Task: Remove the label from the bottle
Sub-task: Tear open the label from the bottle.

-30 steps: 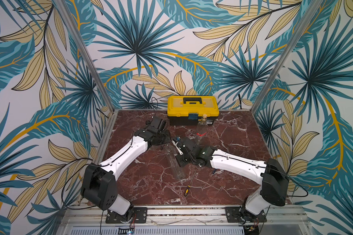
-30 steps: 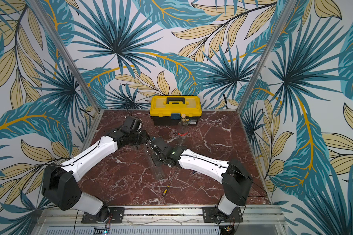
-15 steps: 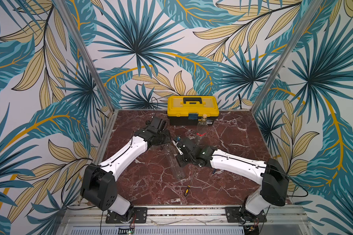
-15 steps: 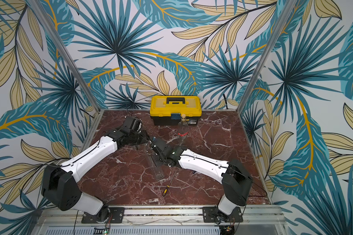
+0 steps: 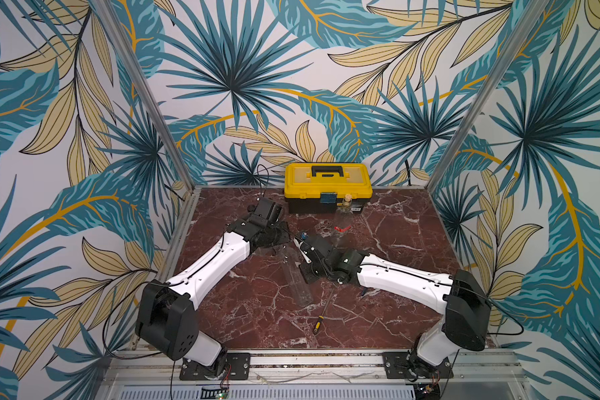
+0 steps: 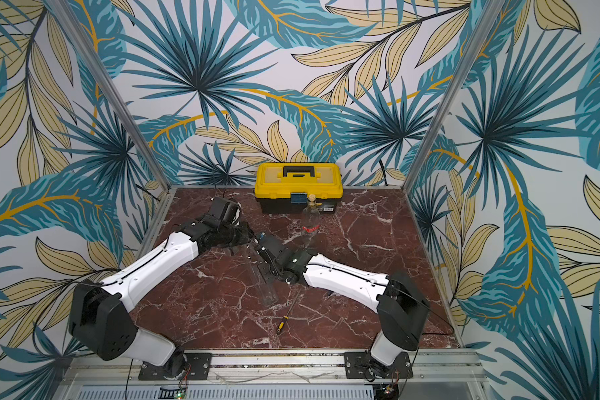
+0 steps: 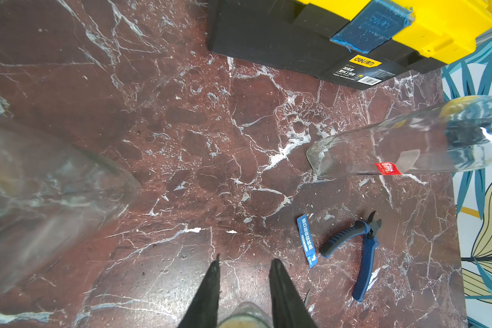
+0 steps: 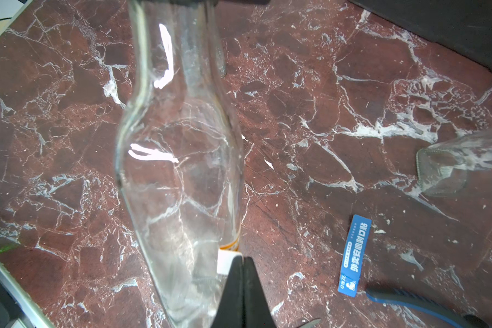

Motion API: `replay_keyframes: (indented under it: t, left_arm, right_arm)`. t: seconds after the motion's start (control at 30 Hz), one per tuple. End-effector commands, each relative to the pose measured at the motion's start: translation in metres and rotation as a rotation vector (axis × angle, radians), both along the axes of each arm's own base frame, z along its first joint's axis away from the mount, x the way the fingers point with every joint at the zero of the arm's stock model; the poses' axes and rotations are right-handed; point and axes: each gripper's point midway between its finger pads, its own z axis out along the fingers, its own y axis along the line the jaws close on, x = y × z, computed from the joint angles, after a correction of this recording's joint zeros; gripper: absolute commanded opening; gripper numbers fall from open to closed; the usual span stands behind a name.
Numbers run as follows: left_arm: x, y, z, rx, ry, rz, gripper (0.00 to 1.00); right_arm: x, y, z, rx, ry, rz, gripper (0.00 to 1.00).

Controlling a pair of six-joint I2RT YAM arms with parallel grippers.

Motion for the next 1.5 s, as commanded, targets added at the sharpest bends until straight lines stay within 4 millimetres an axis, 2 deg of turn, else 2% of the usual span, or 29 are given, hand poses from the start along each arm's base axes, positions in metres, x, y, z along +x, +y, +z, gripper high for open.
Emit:
replay_keyframes:
  t: [0.0, 1.13, 1.47]
  left_arm:
    - [-0.016, 0.01, -0.006, 0.08, 0.028, -0.049, 0.0]
    - [-0.02, 0.006, -0.001, 0.042, -0.044, -0.079, 0.0]
    - [-0.019, 0.006, 0.011, 0.011, -0.103, -0.071, 0.0]
  right_arm:
    - [0.008, -0.014, 0.009, -0.03, -0.052, -0.042, 0.0]
    - [0.01, -0.011, 0.01, -0.033, -0.059, -0.032, 0.0]
    - [0.006, -0.013, 0.002, -0.029, -0.042, -0.032, 0.0]
